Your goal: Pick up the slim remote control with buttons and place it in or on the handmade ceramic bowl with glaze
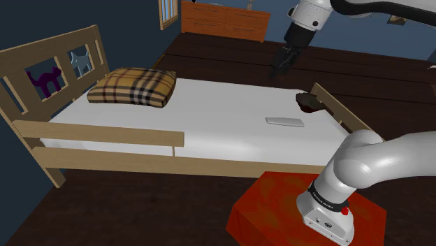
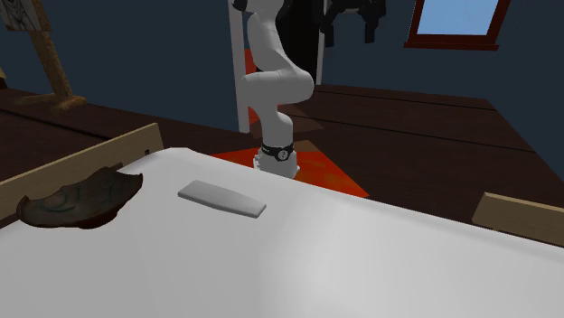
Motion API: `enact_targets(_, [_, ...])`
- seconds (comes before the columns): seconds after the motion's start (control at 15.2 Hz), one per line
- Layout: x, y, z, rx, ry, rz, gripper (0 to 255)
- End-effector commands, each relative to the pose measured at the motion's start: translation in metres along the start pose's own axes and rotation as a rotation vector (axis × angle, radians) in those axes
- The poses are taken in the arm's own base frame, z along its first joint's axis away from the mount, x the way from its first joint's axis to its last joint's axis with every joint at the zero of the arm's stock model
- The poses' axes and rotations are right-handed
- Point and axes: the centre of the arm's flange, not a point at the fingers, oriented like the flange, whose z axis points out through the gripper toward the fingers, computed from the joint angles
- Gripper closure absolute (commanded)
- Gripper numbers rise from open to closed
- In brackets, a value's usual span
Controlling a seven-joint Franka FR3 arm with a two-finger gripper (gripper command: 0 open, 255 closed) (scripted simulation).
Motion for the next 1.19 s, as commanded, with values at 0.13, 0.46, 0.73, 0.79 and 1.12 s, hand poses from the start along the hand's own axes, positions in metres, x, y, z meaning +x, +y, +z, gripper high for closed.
enact_targets(0.13, [-0.007,0.018,0.017,0.001,-0.013,-0.051,0])
enact_targets(0.46, [-0.023,0.063,0.060,0.002,-0.045,-0.177,0])
enact_targets(0.73, [-0.032,0.101,0.094,0.003,-0.071,-0.278,0])
enact_targets(0.79, [-0.034,0.111,0.102,0.003,-0.077,-0.303,0])
enact_targets(1.12, [-0.041,0.159,0.144,0.004,-0.110,-0.430,0])
